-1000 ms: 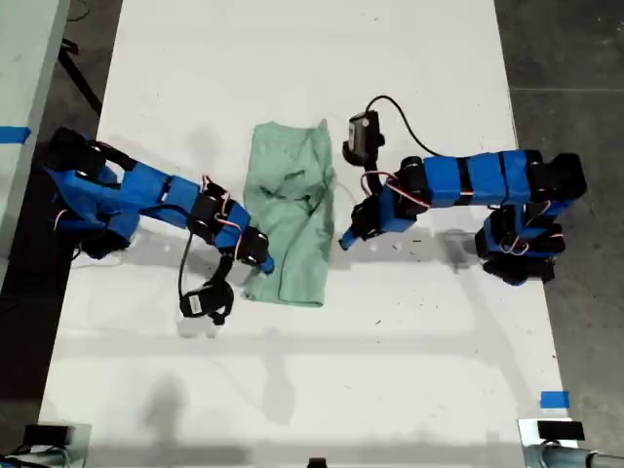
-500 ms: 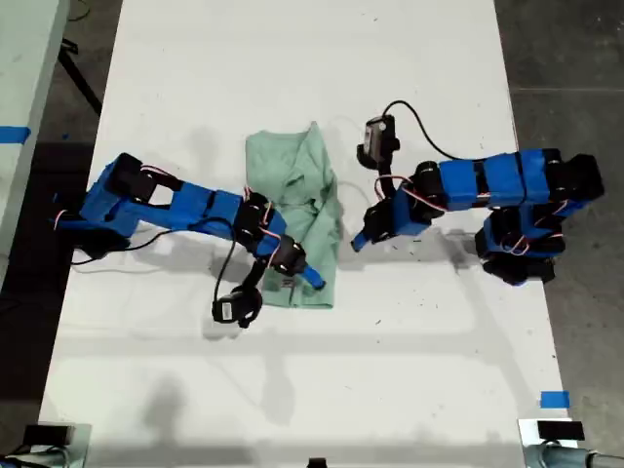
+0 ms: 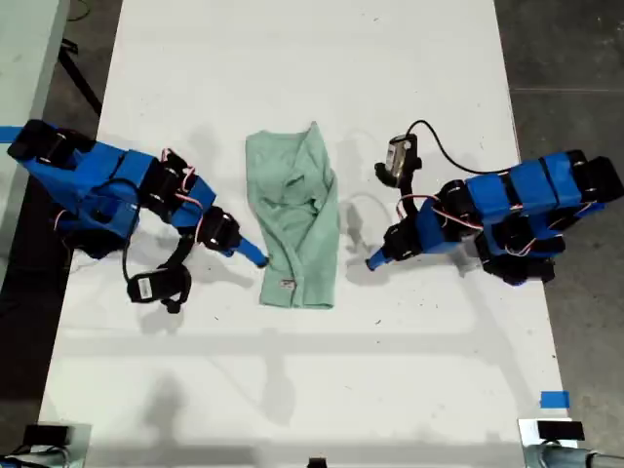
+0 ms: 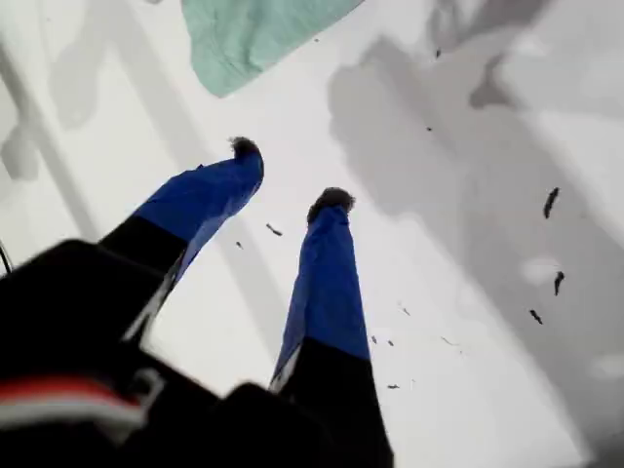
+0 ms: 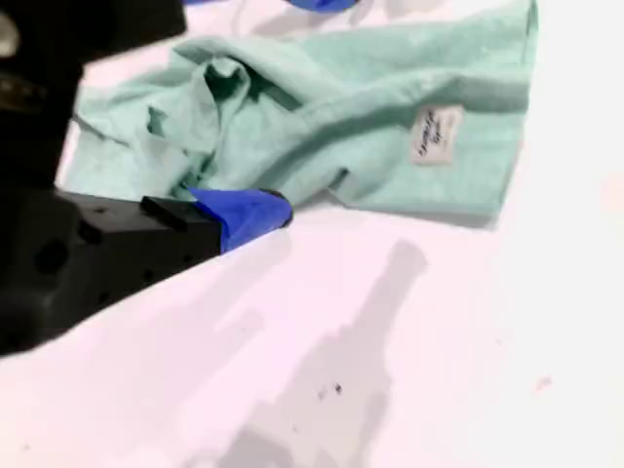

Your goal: Fold t-shirt

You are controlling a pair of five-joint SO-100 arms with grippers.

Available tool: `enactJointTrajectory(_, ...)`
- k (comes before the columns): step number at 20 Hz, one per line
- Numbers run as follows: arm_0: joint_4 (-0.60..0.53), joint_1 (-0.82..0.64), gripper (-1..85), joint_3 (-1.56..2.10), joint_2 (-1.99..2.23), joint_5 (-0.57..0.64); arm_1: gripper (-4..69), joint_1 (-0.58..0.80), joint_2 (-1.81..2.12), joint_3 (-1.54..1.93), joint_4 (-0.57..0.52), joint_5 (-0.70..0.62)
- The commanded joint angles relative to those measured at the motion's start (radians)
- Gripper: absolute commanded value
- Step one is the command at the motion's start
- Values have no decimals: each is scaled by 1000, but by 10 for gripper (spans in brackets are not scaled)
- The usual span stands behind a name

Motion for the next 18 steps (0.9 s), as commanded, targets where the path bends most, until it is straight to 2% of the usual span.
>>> enactJointTrajectory(1,-264,143,364,278,155,-120,258,-69,60,58,-172,15)
enactJointTrajectory(3,-394,183,367,255,34,-147,301,-83,-9,67,-301,3)
enactJointTrajectory(5,-428,173,374,141,-135,-158,325,-67,-138,-2,-347,-14)
enactJointTrajectory(8,-485,95,371,89,-232,-166,346,-34,-351,-149,-345,-29)
enactJointTrajectory(12,-535,12,361,38,-333,-112,352,5,-531,-282,-336,-37)
enactJointTrajectory(15,-534,-15,333,-60,-457,-109,347,28,-635,-368,-288,-26)
enactJointTrajectory(17,-479,-31,302,-163,-574,-127,338,34,-727,-460,-239,-21)
enactJointTrajectory(18,-459,-31,270,-199,-609,-146,312,38,-785,-518,-202,-9)
